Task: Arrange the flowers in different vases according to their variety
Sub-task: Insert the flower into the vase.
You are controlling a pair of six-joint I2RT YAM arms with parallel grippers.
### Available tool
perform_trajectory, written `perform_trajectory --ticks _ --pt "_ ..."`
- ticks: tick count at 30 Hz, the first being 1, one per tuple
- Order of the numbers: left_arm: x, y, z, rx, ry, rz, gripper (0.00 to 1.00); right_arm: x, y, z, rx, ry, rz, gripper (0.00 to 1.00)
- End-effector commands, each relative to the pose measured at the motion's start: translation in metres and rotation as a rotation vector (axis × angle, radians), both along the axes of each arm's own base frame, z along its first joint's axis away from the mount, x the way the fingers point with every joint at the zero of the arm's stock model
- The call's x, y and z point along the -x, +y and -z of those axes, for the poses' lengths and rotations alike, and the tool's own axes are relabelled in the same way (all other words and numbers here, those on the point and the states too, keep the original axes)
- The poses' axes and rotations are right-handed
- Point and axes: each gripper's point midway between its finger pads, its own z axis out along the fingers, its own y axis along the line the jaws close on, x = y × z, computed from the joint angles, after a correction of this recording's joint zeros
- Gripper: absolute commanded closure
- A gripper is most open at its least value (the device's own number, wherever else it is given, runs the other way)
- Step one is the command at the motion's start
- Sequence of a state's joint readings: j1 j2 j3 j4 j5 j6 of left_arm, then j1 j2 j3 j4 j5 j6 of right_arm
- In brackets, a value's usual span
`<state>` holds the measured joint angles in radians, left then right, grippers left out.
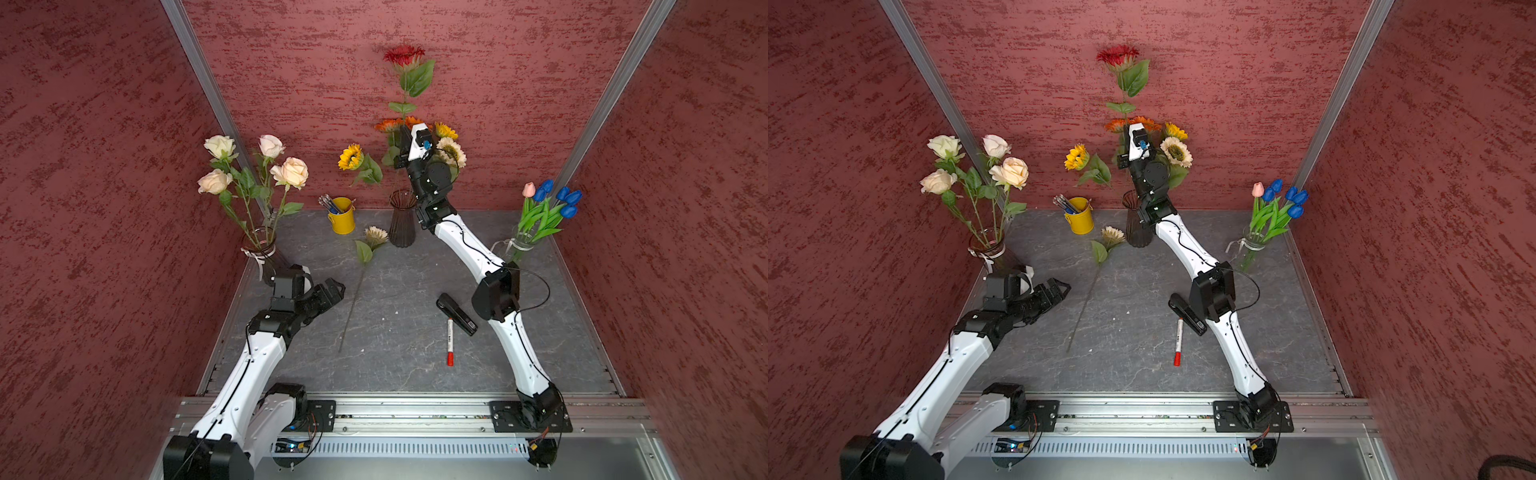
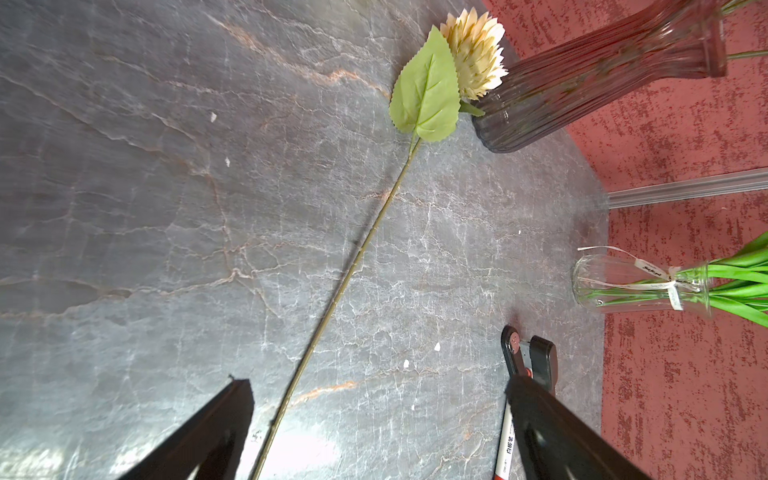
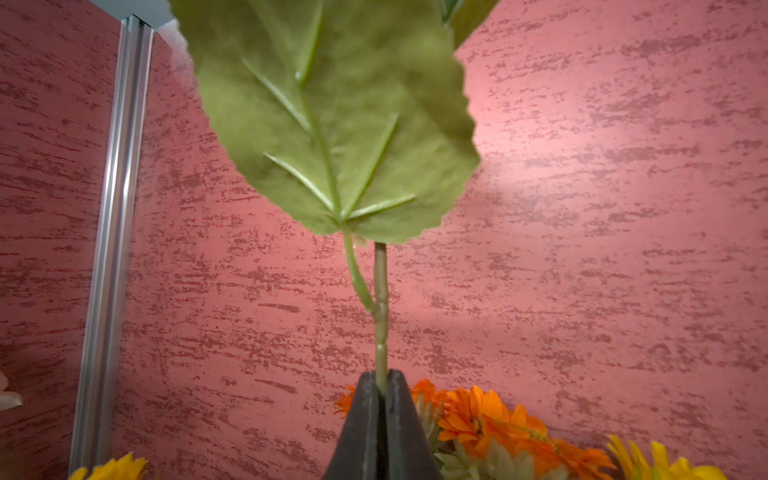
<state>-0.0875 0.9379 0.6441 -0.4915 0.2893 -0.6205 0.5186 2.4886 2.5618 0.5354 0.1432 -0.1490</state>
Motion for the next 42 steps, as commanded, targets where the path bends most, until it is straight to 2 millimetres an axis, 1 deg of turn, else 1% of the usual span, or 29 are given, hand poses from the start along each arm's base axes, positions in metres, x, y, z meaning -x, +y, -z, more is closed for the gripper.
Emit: perform_trajectory --ticks 1,4,9,17,21,23,27,31,34,35,38,39,42 --pt "-0.009 -0.007 -0.007 0.008 -0.051 0.03 0.0 0.02 -0.016 -0.036 -0.041 -0.084 0.041 1.0" --pt "-0.009 -0.009 -0.006 0.012 -0.049 0.031 0.0 0.022 -0.02 -0.04 -0.041 -0.091 0.044 1.0" --pt "-0.008 -0.011 -0.006 0.017 -0.05 0.034 0.0 0.036 -0.025 -0.062 -0.044 -0.115 0.025 1.0" --pt "-0.006 -0.017 -0.004 0.025 -0.055 0.042 0.0 0.045 -0.027 -0.066 -0.055 -0.099 -0.003 1.0" --pt "-0.002 -0.016 -0.004 0.017 -0.056 0.04 0.0 0.041 -0.027 -0.06 -0.057 -0.08 0.0 1.0" --pt "-0.001 -0.015 -0.003 0.015 -0.053 0.039 0.0 0.037 -0.024 -0.05 -0.05 -0.058 -0.003 1.0" --pt "-0.002 -0.016 -0.002 0.015 -0.05 0.04 0.0 0.025 -0.019 -0.023 -0.048 -0.004 -0.011 1.0" --pt "-0.004 -0.016 -0.001 0.018 -0.053 0.039 0.0 0.009 -0.012 0.019 -0.039 0.086 -0.017 1.0" --pt "-0.006 -0.018 0.001 0.021 -0.045 0.043 0.0 0.007 -0.001 0.051 -0.013 0.153 -0.02 1.0" --pt "-0.006 -0.018 0.003 0.023 -0.04 0.047 0.0 0.008 0.003 0.059 -0.002 0.174 -0.023 0.94" --pt "-0.009 -0.022 0.008 0.022 -0.024 0.062 0.0 0.017 0.009 0.069 0.012 0.205 -0.027 0.57" --pt "-0.01 -0.024 0.01 0.017 -0.02 0.07 0.0 0.022 0.012 0.07 0.014 0.211 -0.03 0.51" --pt "-0.014 -0.028 0.013 -0.026 -0.007 0.103 0.0 0.036 0.017 0.064 0.015 0.227 -0.043 0.4"
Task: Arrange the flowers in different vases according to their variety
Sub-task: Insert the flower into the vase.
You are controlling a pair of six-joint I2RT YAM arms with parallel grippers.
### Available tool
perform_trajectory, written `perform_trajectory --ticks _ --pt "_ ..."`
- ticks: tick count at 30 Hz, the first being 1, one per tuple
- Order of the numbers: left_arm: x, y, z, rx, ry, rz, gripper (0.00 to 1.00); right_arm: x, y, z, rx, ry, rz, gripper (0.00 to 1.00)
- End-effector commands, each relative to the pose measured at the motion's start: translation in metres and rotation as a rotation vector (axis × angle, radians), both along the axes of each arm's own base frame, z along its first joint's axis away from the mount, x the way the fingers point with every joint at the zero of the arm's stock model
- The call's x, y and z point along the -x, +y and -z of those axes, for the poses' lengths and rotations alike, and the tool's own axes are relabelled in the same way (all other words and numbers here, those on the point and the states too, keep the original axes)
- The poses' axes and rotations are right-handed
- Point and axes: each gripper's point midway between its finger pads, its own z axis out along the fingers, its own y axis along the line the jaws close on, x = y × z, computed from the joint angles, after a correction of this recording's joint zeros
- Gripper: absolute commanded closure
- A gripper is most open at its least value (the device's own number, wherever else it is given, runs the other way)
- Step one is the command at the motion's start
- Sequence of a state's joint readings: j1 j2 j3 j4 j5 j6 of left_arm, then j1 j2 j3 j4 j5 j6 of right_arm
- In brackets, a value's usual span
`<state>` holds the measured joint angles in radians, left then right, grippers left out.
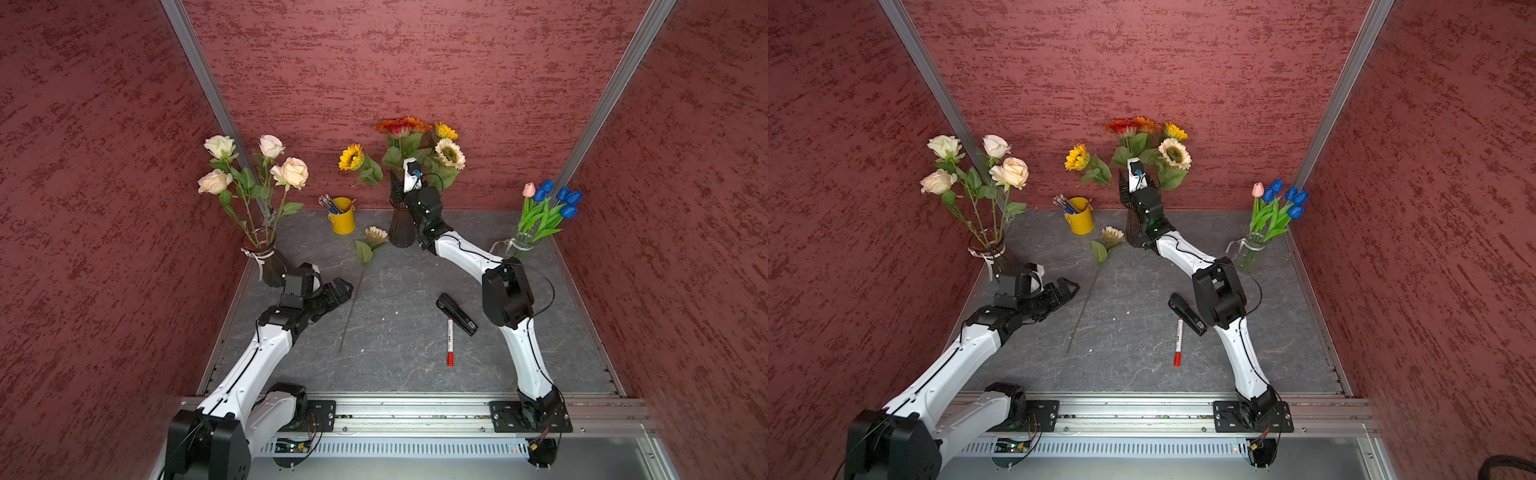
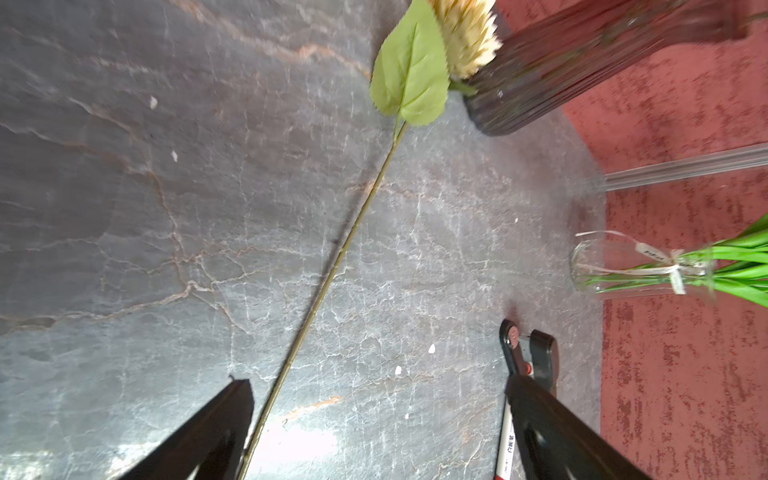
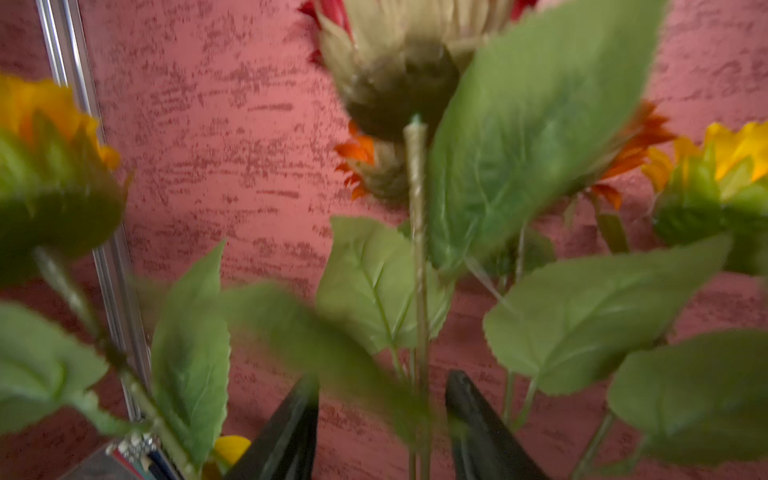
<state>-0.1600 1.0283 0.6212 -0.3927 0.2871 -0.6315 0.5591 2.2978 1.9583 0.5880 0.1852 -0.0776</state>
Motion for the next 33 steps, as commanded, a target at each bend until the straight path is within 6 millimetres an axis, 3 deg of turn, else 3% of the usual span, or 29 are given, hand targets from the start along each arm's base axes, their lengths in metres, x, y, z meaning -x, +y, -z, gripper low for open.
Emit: perform_trajectory --ticks 1,5,13,18,25,33 --pt "-0.008 -0.007 -0.003 -0.052 -0.025 0.054 0.0 0.042 -0.006 -0.083 -0.098 -0.103 -0.004 0.36" --pt "-0.017 -0.013 -0.001 -0.116 -0.022 0.099 0.0 0.068 -0.001 -0.089 -0.088 -0.075 -0.014 0.23" --pt "-0.041 -0.019 0.005 -0.313 -0.029 0.179 0.0 0.128 -0.021 -0.095 -0.106 0.004 -0.03 0.17" --pt "-0.057 -0.031 0.022 -0.473 -0.016 0.254 0.05 0.165 -0.04 -0.082 -0.105 0.104 -0.061 0.17" --pt "-0.088 -0.041 0.044 -0.537 -0.023 0.303 0.11 0.207 -0.068 -0.045 -0.077 0.258 -0.086 0.17" --pt "-0.121 -0.058 0.062 -0.546 -0.043 0.369 0.31 0.226 -0.082 -0.015 -0.058 0.35 -0.09 0.17"
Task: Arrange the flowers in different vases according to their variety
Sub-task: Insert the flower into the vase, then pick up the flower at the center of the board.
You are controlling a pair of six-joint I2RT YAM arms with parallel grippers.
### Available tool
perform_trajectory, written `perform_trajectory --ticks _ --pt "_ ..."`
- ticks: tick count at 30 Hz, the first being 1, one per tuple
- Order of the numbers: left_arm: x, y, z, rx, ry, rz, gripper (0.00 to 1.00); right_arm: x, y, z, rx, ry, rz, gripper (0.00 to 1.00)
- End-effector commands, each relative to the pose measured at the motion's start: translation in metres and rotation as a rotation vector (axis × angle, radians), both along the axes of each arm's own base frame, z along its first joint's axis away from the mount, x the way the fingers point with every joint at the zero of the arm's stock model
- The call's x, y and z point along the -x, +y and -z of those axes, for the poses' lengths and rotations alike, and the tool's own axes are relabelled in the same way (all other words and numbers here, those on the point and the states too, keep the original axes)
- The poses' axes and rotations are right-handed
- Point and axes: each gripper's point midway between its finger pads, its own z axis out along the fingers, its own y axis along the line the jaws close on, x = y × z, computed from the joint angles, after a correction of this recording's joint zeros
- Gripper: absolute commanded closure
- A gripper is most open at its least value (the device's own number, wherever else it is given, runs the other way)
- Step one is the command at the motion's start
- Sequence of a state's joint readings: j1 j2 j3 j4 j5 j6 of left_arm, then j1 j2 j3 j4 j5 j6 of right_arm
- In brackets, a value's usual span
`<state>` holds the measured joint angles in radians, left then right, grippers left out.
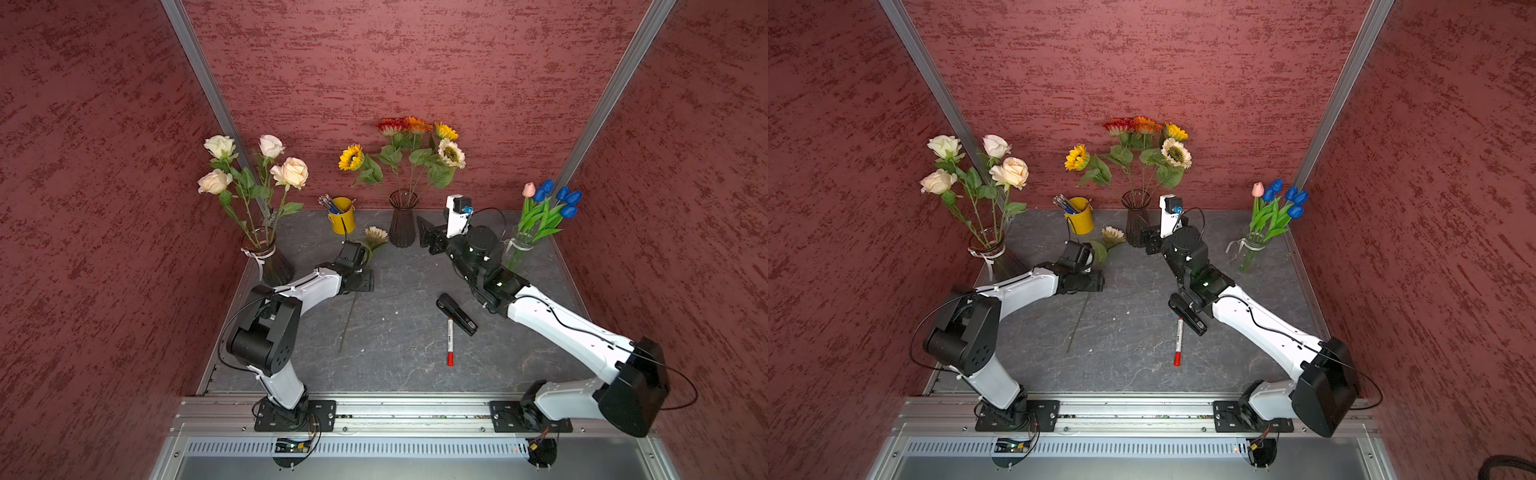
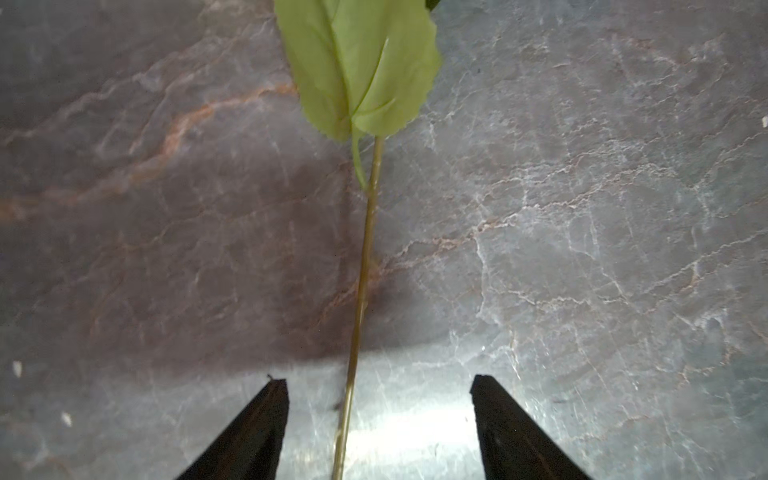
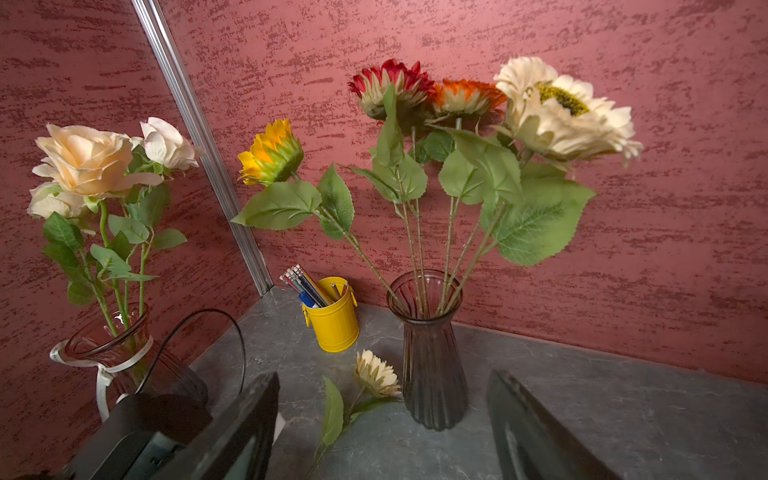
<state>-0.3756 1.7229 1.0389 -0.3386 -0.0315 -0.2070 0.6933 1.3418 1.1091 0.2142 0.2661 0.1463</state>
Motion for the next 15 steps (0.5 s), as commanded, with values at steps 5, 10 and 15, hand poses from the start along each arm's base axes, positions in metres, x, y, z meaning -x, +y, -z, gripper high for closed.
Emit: perform_trajectory --ticks 5,10,15 --pt "-0.032 -0.005 0.002 0.008 -0.037 0.036 0.38 0.012 -0.008 0.016 0.026 0.065 -0.002 0.17" --pt "-0.04 -0.006 0.012 -0.001 -0.014 0.044 0.57 0.016 -0.014 0.022 0.036 0.082 0.009 0.17" --pt "-0.043 -0.008 0.016 0.003 -0.002 0.052 0.66 0.019 -0.019 0.028 0.041 0.097 0.023 0.17"
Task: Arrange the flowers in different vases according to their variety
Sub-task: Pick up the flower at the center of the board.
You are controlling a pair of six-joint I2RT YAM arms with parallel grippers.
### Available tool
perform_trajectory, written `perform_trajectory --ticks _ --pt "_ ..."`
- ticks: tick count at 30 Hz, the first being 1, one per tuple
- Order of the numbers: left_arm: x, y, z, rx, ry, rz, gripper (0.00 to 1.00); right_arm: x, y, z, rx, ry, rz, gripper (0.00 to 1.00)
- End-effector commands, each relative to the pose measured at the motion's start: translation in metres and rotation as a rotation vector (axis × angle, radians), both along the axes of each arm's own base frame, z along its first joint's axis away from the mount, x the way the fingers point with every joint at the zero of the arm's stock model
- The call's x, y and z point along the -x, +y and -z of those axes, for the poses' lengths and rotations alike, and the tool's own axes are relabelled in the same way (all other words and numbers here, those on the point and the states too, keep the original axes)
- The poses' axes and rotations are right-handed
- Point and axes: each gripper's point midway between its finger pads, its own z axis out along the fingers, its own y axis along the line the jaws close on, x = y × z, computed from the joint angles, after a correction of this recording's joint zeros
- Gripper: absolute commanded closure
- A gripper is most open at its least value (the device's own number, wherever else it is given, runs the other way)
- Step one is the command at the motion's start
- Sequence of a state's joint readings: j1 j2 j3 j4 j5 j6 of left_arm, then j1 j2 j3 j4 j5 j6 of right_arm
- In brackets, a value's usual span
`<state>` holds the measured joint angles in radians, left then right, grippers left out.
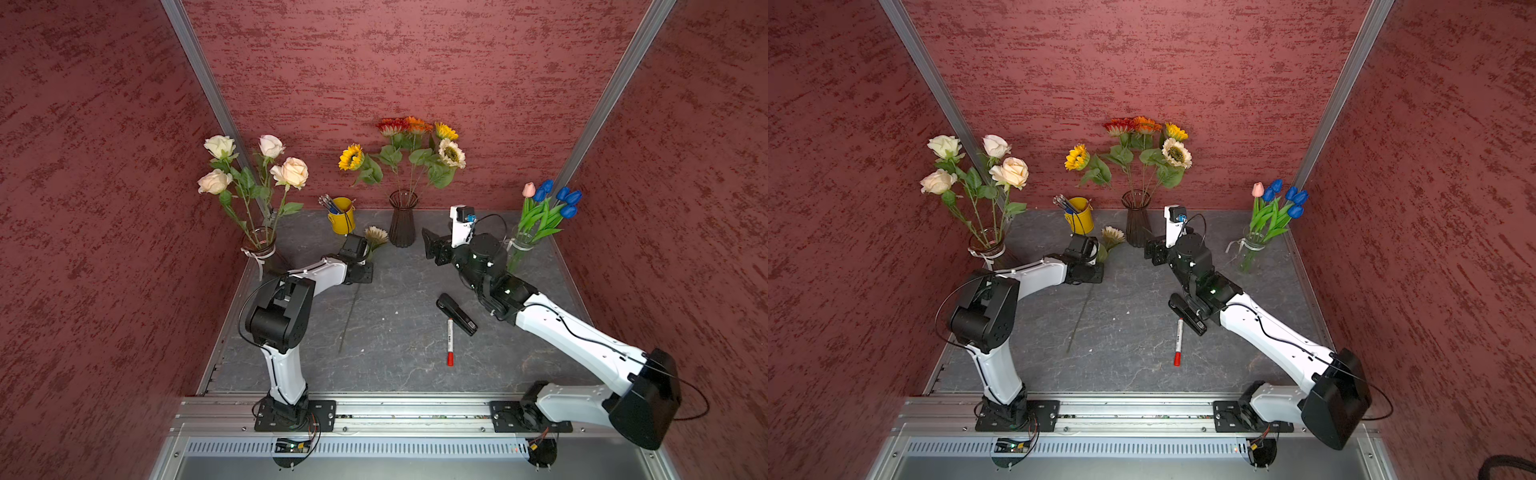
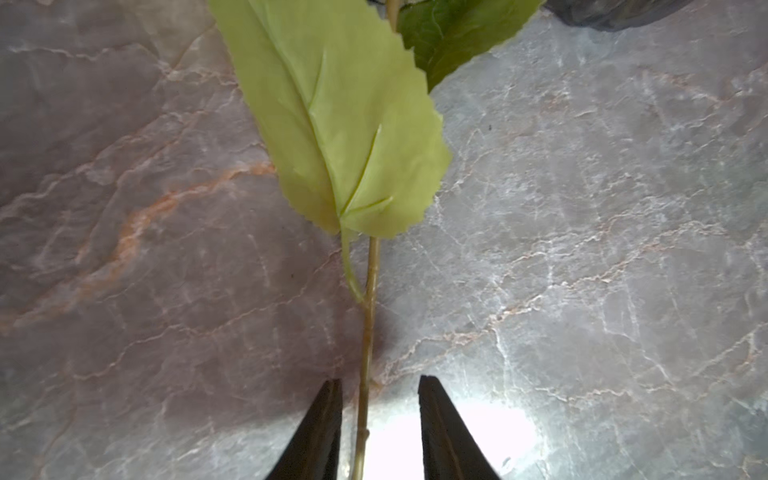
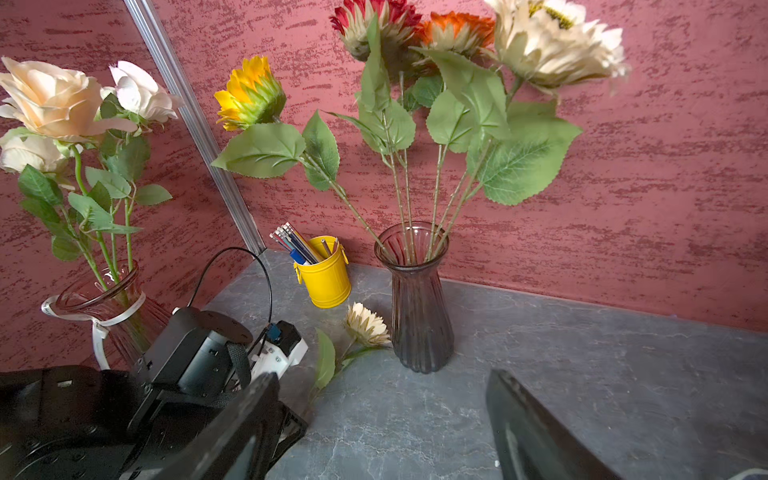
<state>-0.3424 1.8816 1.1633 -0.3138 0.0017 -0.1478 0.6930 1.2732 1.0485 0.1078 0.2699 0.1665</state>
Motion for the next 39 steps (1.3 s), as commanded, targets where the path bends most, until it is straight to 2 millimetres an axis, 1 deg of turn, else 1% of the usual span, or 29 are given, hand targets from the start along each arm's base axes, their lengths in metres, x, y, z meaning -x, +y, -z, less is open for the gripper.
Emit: perform_trajectory --ticks 1,4,9,12,21,23,25,28,31,34,36,39 --pt "-0.007 -0.005 -0.002 0.007 -0.009 0.02 0.66 0.006 -0.008 0.002 -0.002 0.015 0.021 0.17" --pt "-0.006 -0.004 0.001 0.002 -0.004 0.023 0.64 0.008 -0.01 0.002 -0.004 0.016 0.026 0.17" --pt "-0.002 0.0 0.007 -0.02 0.014 0.019 0.66 0.011 -0.015 0.002 -0.008 0.02 0.033 0.17" --pt "0.0 0.003 0.01 -0.03 0.019 0.01 0.71 0.014 -0.018 0.001 -0.009 0.021 0.035 0.17" --pt "0.004 0.004 0.023 -0.051 0.055 0.009 0.79 0.024 -0.03 -0.002 -0.014 0.019 0.052 0.17" --pt "0.006 0.006 0.024 -0.058 0.061 0.001 0.82 0.026 -0.032 -0.001 -0.019 0.022 0.054 0.17" --pt "0.007 0.007 0.023 -0.058 0.064 -0.005 0.88 0.028 -0.032 -0.001 -0.025 0.025 0.052 0.17" --pt "0.012 0.006 0.017 -0.052 0.059 -0.011 0.95 0.031 -0.034 0.003 -0.038 0.035 0.049 0.18" --pt "0.02 0.006 0.005 -0.047 0.042 -0.018 1.0 0.037 -0.035 0.008 -0.055 0.05 0.039 0.18" --pt "0.032 0.007 -0.008 -0.043 0.033 -0.031 1.0 0.045 -0.039 0.01 -0.08 0.06 0.03 0.19" --pt "0.042 0.006 -0.016 -0.037 0.032 -0.033 1.0 0.049 -0.04 0.015 -0.091 0.076 0.022 0.18" --pt "0.063 0.001 -0.032 -0.02 0.023 -0.035 1.0 0.051 -0.037 0.036 -0.063 0.152 0.008 0.17"
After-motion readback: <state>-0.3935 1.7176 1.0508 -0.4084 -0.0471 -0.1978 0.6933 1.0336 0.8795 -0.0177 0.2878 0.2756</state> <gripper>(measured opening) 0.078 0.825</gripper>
